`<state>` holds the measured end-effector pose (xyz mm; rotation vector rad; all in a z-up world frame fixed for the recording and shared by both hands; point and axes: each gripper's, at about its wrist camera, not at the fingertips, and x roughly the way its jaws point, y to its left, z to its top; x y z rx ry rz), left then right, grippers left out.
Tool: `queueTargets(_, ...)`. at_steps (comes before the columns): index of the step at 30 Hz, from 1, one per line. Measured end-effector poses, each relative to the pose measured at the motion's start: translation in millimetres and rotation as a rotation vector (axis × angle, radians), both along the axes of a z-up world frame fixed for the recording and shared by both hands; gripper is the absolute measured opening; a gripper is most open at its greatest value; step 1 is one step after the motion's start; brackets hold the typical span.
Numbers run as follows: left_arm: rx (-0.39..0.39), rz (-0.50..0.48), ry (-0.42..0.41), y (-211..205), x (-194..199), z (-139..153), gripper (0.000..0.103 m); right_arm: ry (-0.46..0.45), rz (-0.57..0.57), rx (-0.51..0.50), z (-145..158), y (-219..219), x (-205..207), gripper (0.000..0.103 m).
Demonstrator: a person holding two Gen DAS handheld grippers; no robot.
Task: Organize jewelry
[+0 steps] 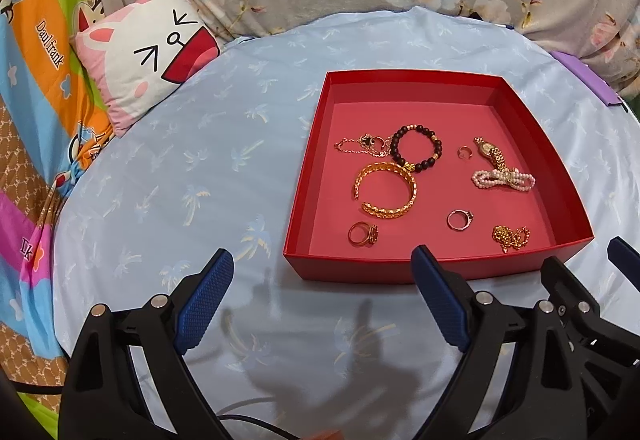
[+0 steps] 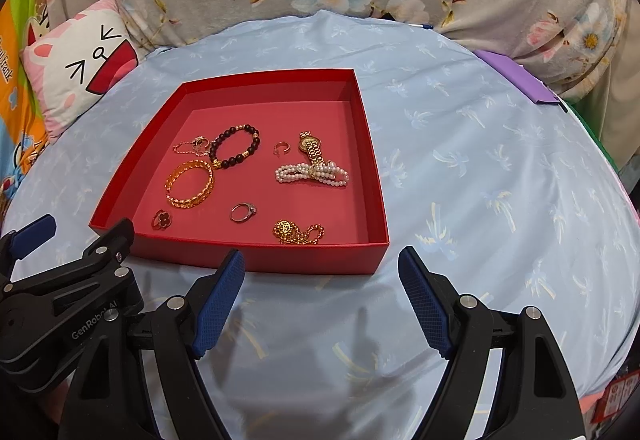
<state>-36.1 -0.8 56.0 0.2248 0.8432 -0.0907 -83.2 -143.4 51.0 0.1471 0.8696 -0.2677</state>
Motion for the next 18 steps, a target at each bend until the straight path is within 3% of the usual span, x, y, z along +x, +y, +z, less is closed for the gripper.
queueTargets(18, 0.011, 0.009, -0.005, -4.4, -2.5, -0.9, 0.086, -0.003, -0.016, -0.01, -0.4, -1.6, -3.0, 0.078)
